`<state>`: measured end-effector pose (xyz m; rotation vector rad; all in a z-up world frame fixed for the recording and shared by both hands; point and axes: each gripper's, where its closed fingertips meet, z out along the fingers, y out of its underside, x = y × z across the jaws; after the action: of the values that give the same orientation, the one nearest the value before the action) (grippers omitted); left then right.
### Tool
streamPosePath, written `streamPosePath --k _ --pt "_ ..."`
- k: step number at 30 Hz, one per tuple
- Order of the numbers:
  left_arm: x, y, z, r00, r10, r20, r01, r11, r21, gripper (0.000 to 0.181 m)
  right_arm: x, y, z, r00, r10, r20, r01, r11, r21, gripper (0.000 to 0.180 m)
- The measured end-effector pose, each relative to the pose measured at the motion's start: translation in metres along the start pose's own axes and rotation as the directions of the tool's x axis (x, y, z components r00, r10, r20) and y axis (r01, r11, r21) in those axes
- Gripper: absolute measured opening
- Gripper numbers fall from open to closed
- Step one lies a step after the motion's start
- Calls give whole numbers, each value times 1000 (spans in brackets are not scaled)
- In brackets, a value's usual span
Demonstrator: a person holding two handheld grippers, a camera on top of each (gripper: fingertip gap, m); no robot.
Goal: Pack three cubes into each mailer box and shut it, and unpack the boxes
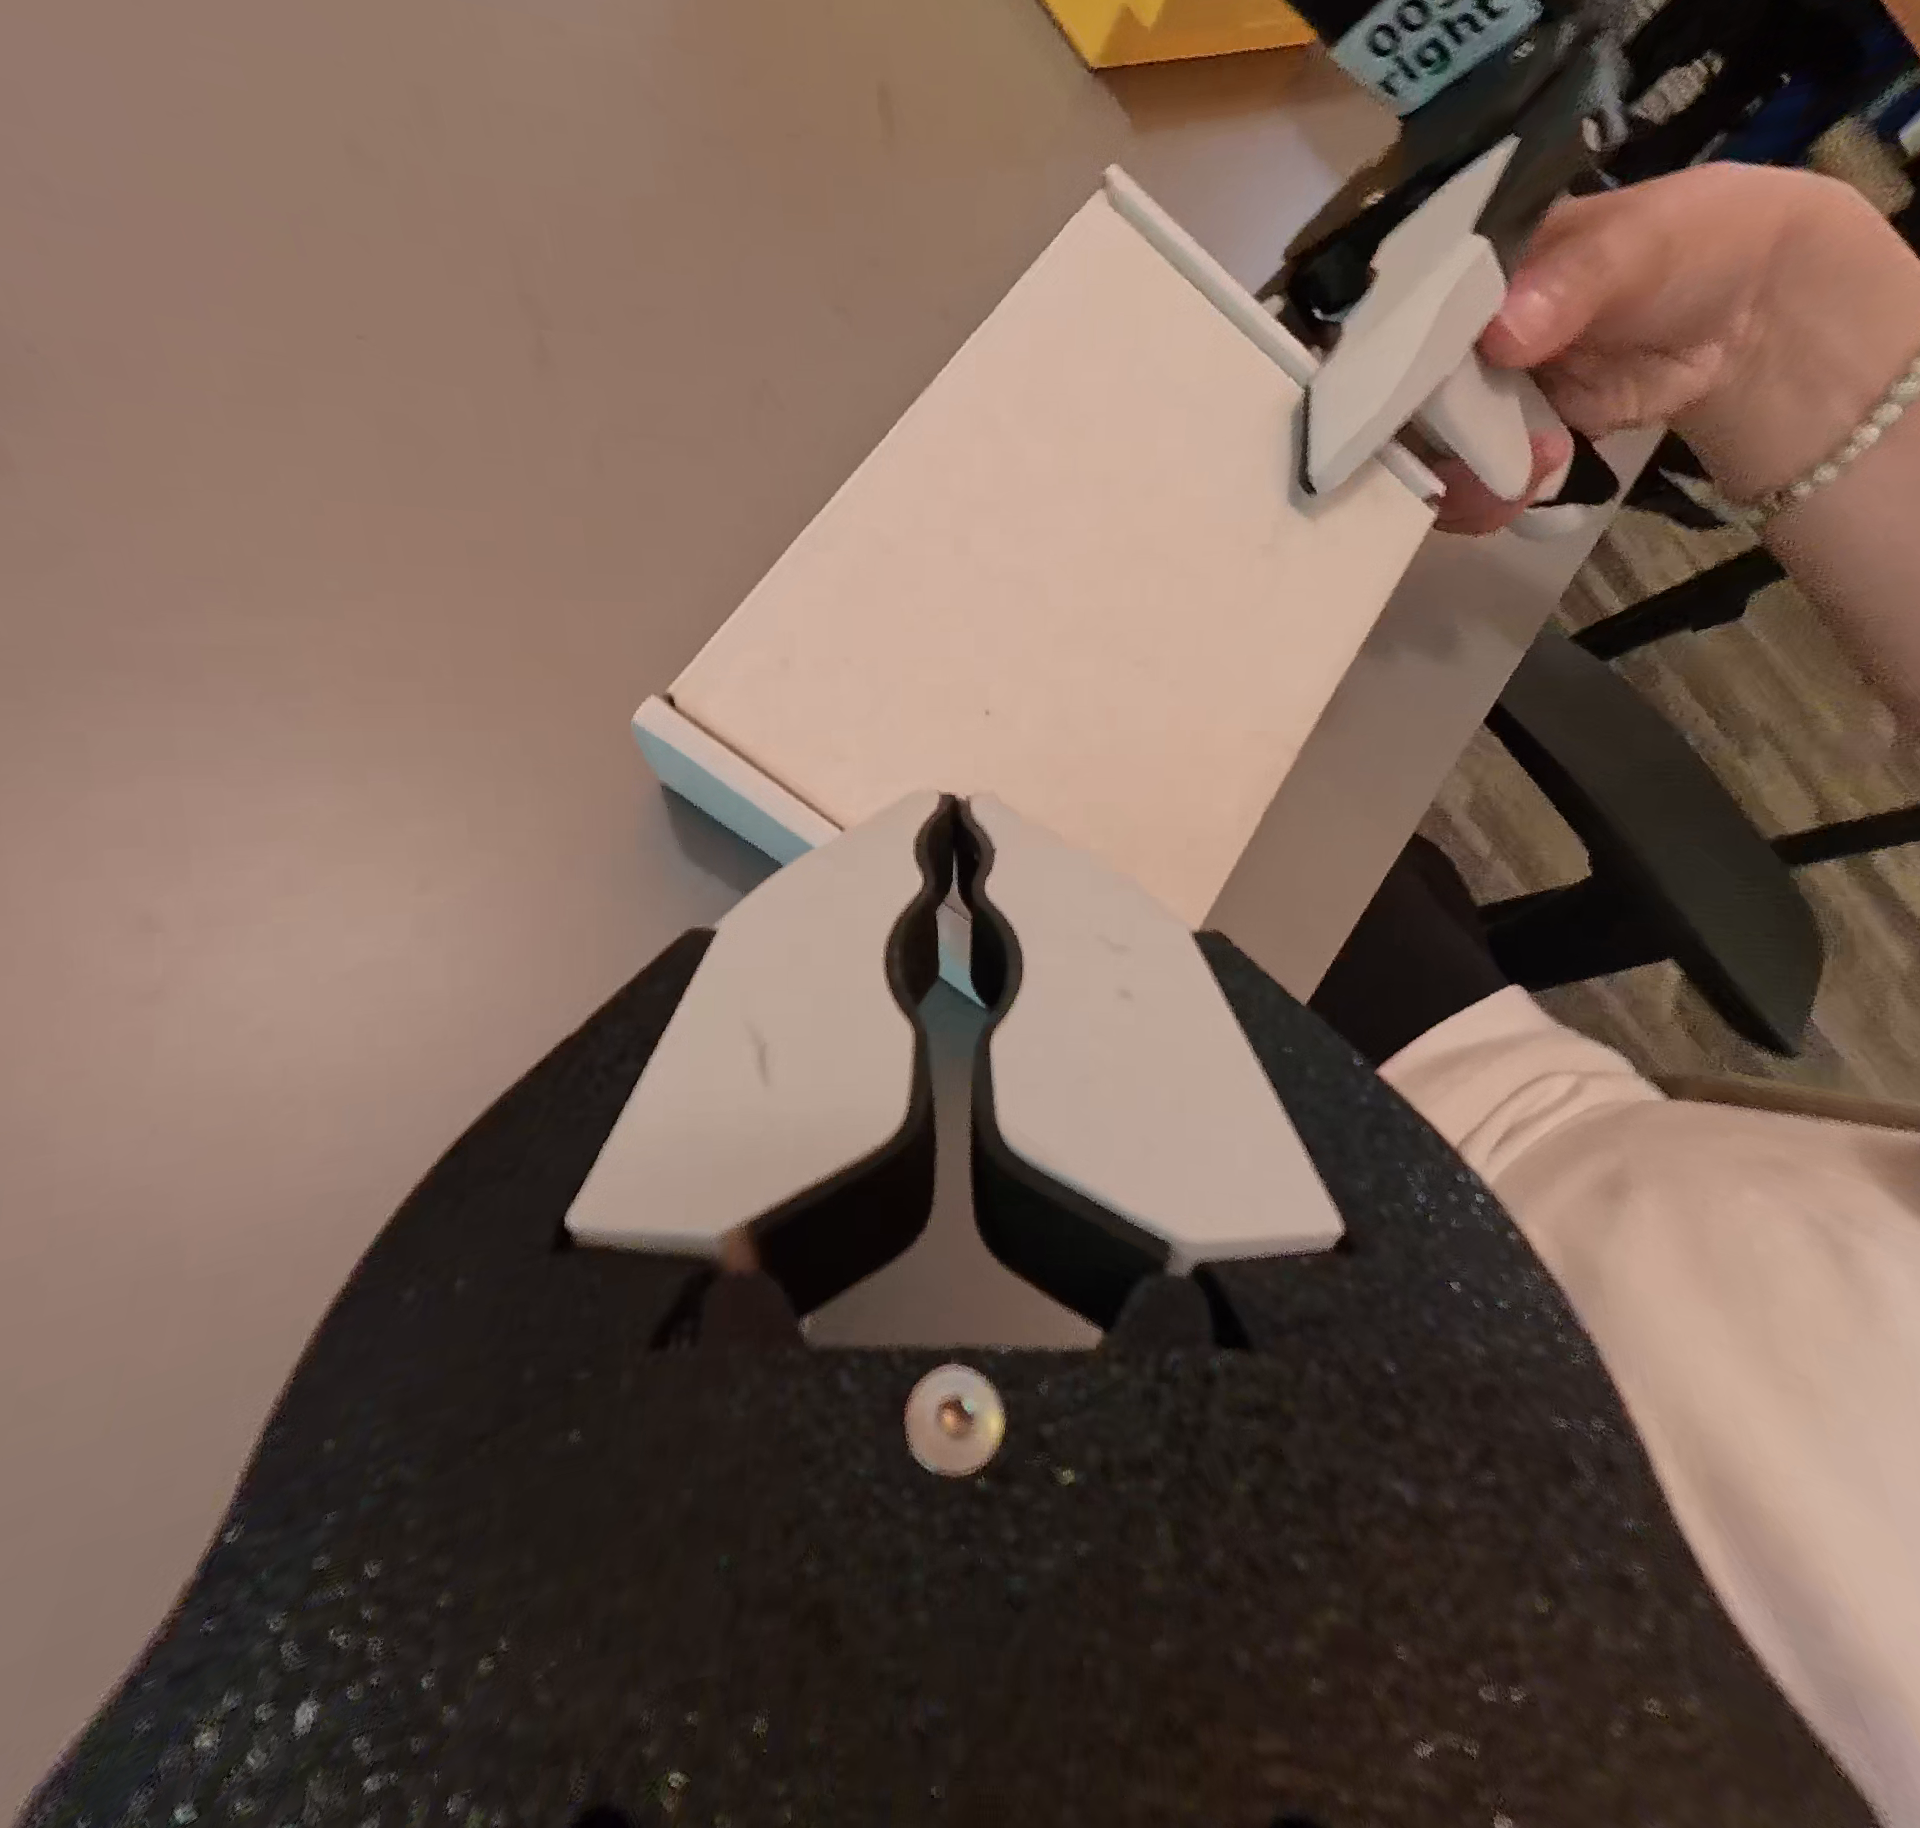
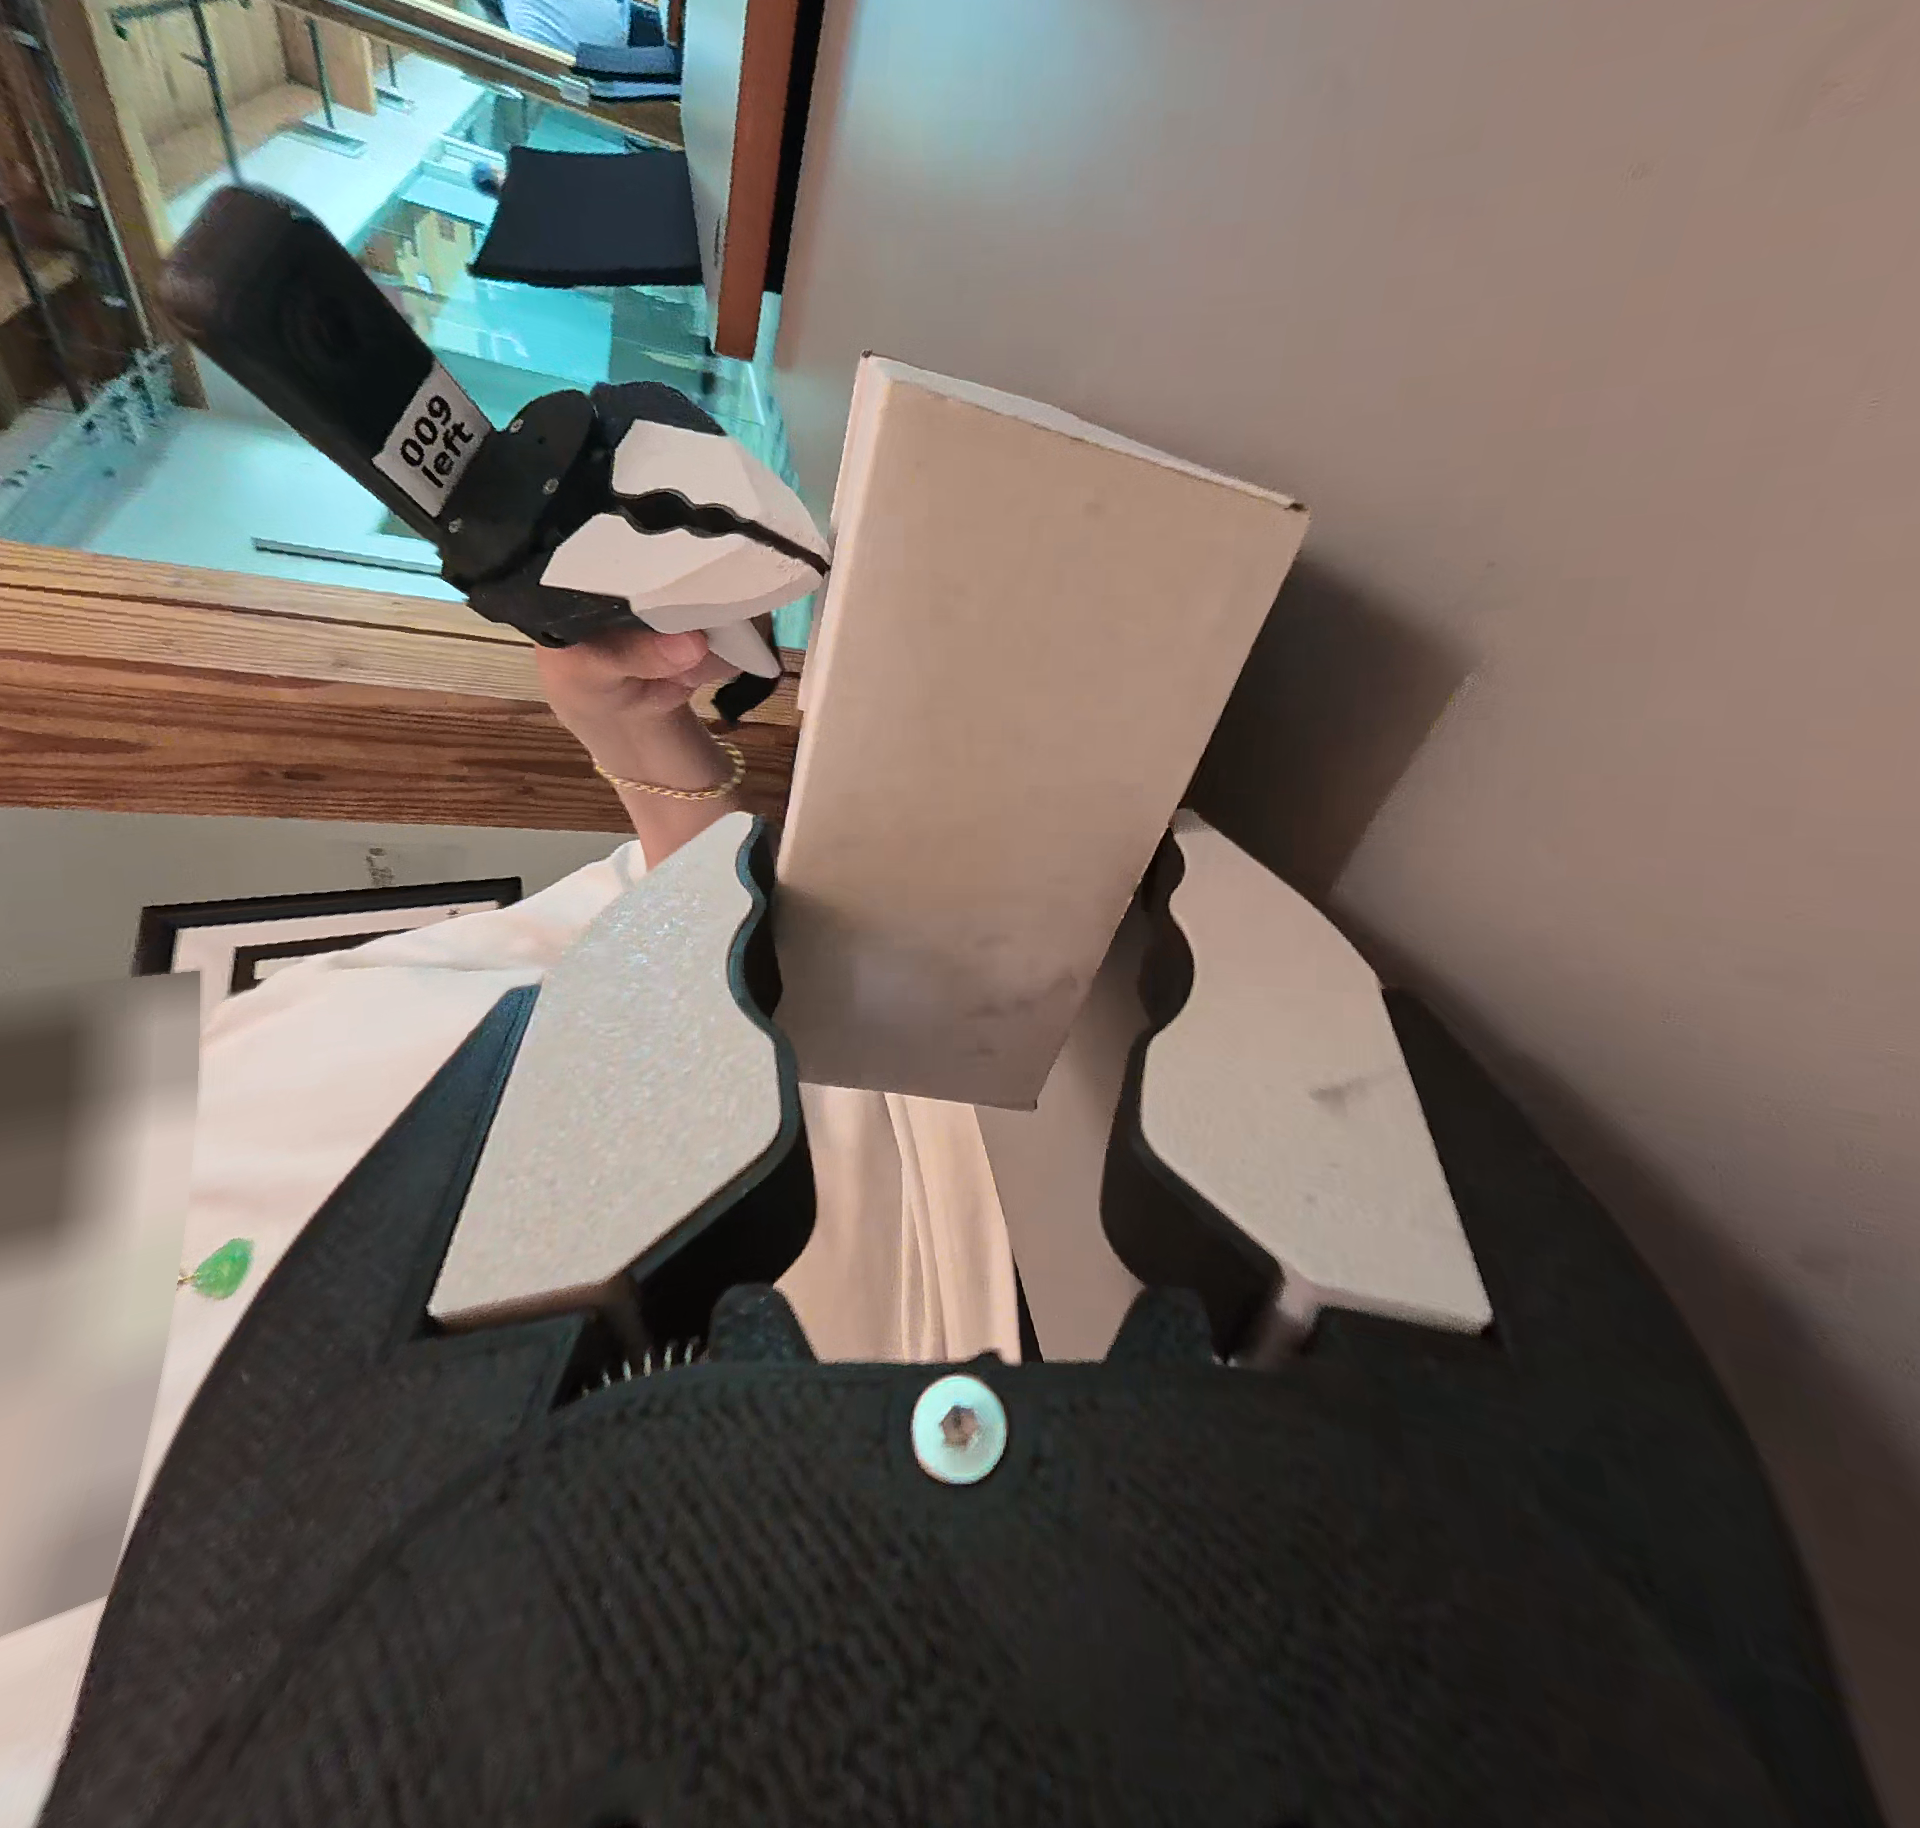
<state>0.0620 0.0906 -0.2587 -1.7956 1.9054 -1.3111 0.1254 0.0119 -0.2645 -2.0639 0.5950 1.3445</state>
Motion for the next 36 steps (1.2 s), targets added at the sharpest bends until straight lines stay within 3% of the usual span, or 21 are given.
streamPosePath --k 1,3,6,9,12,15,17,20,22,26,29,31,34,36 --pt "2 -1 0 998 57 -17 -57 998 11 0 1 -1 0 1000 11 14 -11 1000 13 68" --pt "12 -11 -5 986 150 -70 -143 985 98 5 -5 -5 -4 997 16 74 -20 998 53 68" --pt "32 -43 -31 953 290 -83 -247 908 337 21 -12 -12 -12 992 7 123 -20 994 106 67" --pt "41 -61 -54 886 458 69 -436 773 461 50 -14 -16 -20 993 -7 121 -10 990 141 67" --pt "43 -59 -61 735 624 265 -673 623 399 71 -23 -22 -31 985 -21 171 -12 983 186 67" --pt "45 -49 -57 463 765 447 -886 416 205 86 -30 -30 -43 977 -18 214 -38 966 254 67" --pt "44 -47 -54 178 813 554 -976 218 -6 95 -37 -34 -50 958 6 286 -94 951 295 67" --pt "44 -54 -48 -279 756 592 -940 -90 -328 98 -44 -32 -52 936 26 352 -134 949 286 67" --pt "52 -57 -39 -419 700 579 -899 -229 -374 99 -45 -28 -47 937 34 349 -134 955 265 67" --pt "77 -56 -23 -465 649 602 -883 -391 -261 97 -57 -20 -41 920 25 390 -121 968 222 67" --pt "82 -48 -7 -535 646 545 -839 -482 -253 96 -63 -18 -40 920 18 393 -110 971 214 67" --pt "82 -50 -3 -581 602 548 -807 -514 -292 97 -66 -18 -40 919 13 395 -104 972 210 67" --pt "89 -49 0 -614 564 552 -775 -565 -284 82 -66 -14 -36 923 13 385 -88 980 178 67" --pt "83 -53 3 -575 605 551 -812 -502 -296 79 -62 -18 -38 921 14 389 -104 972 212 67"
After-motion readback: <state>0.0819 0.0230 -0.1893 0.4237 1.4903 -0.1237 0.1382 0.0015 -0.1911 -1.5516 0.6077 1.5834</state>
